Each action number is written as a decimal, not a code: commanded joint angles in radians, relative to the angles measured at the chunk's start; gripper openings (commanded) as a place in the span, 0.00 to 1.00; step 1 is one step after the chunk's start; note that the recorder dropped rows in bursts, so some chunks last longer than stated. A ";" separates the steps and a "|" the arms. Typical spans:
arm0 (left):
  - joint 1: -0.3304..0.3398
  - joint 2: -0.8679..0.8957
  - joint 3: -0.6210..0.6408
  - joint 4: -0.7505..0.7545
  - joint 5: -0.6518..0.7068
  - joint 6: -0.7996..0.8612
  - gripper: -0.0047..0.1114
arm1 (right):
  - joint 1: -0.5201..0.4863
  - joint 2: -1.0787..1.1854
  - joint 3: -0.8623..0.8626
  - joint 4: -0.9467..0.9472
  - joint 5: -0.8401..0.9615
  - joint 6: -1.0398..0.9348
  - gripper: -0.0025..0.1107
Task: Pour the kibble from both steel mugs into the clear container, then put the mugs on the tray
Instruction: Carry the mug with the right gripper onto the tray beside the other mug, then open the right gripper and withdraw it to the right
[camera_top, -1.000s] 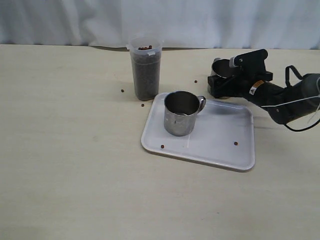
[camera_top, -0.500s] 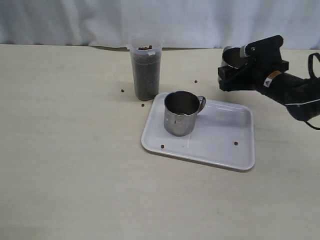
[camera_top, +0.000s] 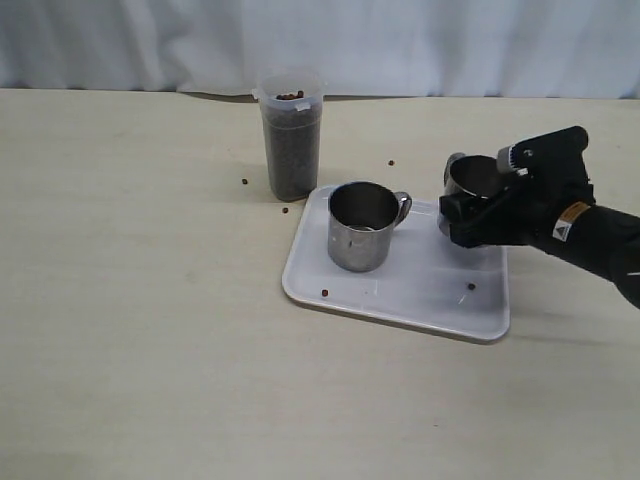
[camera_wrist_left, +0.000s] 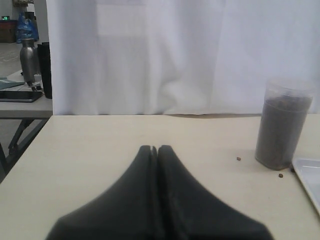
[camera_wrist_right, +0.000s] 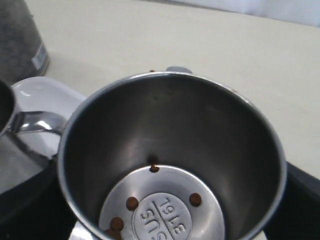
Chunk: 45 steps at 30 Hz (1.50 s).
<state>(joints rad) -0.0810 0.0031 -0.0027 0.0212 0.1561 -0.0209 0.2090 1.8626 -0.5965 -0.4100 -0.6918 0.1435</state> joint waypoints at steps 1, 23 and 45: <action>-0.002 -0.003 0.003 -0.005 -0.013 -0.003 0.04 | 0.003 0.000 0.006 -0.148 -0.043 0.028 0.08; -0.002 -0.003 0.003 -0.005 -0.013 -0.003 0.04 | 0.003 0.023 0.034 -0.156 -0.084 0.057 1.00; -0.002 -0.003 0.003 -0.005 -0.013 -0.003 0.04 | 0.003 -1.080 0.597 -0.243 0.099 0.373 0.21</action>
<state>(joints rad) -0.0810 0.0031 -0.0027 0.0212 0.1561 -0.0209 0.2112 0.9172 -0.0136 -0.5228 -0.7039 0.4305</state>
